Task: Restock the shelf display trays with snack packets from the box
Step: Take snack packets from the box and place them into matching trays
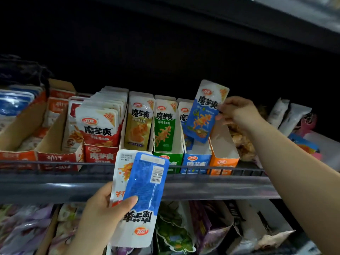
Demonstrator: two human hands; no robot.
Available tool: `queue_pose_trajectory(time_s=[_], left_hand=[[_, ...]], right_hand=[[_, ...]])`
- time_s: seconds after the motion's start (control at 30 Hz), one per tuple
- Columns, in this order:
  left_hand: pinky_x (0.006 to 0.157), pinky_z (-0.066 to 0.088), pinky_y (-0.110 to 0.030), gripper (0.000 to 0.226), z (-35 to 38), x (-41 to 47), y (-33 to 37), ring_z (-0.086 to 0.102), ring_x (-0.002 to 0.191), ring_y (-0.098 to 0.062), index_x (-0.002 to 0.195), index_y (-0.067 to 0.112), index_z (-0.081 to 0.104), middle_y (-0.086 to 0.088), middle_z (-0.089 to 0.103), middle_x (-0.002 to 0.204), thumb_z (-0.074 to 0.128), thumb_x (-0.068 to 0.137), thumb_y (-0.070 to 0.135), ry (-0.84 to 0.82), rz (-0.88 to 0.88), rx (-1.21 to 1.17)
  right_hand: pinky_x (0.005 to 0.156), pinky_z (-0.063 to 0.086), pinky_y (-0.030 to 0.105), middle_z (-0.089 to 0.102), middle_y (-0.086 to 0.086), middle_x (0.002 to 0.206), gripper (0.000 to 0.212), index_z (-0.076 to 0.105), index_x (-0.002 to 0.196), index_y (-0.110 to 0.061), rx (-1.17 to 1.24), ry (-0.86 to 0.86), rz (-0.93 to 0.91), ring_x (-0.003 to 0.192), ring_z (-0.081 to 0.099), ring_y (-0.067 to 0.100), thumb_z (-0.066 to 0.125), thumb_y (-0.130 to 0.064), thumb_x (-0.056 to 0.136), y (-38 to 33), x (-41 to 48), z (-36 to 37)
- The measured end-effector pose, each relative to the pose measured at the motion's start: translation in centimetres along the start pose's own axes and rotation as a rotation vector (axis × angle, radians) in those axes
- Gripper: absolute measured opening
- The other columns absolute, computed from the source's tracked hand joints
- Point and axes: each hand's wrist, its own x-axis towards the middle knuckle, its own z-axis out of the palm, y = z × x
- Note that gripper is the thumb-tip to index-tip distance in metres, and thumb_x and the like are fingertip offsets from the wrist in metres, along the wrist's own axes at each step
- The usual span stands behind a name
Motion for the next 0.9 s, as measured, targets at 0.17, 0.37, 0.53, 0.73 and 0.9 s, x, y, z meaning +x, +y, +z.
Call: queue_pose_trajectory(time_s=[0.17, 0.37, 0.53, 0.73, 0.9], left_hand=[[0.062, 0.044, -0.027, 0.028, 0.4, 0.6, 0.0, 0.064, 0.064, -0.011, 0.073, 0.024, 0.063, 0.007, 0.07, 0.06, 0.067, 0.073, -0.004, 0.026, -0.015, 0.075], [0.068, 0.049, -0.034, 0.028, 0.8, 1.4, -0.9, 0.068, 0.075, -0.018, 0.08, 0.021, 0.065, 0.005, 0.073, 0.07, 0.067, 0.073, -0.006, -0.017, -0.034, 0.064], [0.072, 0.05, -0.038, 0.028, 1.4, 1.8, -1.1, 0.067, 0.078, -0.022, 0.081, 0.02, 0.064, 0.003, 0.073, 0.071, 0.069, 0.072, -0.006, -0.023, -0.065, 0.079], [0.061, 0.046, -0.027, 0.027, 2.1, 2.0, -0.9, 0.067, 0.073, -0.013, 0.084, 0.02, 0.063, 0.005, 0.073, 0.071, 0.068, 0.072, -0.005, -0.045, -0.077, 0.075], [0.063, 0.047, -0.032, 0.029, 2.0, 2.5, -1.5, 0.065, 0.076, -0.018, 0.082, 0.019, 0.062, 0.008, 0.072, 0.065, 0.068, 0.071, -0.006, -0.022, -0.099, 0.073]], right_hand=[[0.041, 0.046, 0.009, 0.058, 0.006, 0.068, 0.021, 0.05, 0.072, -0.013, -0.064, -0.14, 0.101, 0.043, 0.059, 0.0, 0.053, 0.0, 0.088, 1.3, 1.0, 1.0], [0.041, 0.037, 0.017, 0.056, 0.004, 0.052, 0.022, 0.051, 0.07, -0.014, -0.208, -0.256, 0.13, 0.039, 0.051, 0.007, 0.057, 0.001, 0.085, 3.0, 1.9, 2.1], [0.044, 0.037, 0.011, 0.053, 0.008, 0.069, 0.016, 0.055, 0.071, -0.011, -0.357, -0.285, 0.08, 0.054, 0.043, 0.011, 0.061, -0.002, 0.082, 2.8, 2.6, 2.0], [0.09, 0.043, 0.023, 0.057, 0.003, 0.118, 0.046, 0.048, 0.125, -0.009, -0.573, -0.338, -0.05, 0.114, 0.053, 0.02, 0.06, -0.002, 0.082, 2.6, 2.9, 3.0], [0.084, 0.05, 0.03, 0.057, 0.006, 0.112, 0.049, 0.048, 0.127, -0.011, -0.394, -0.284, 0.025, 0.102, 0.057, 0.02, 0.066, -0.011, 0.081, 2.6, 3.3, 2.9]])
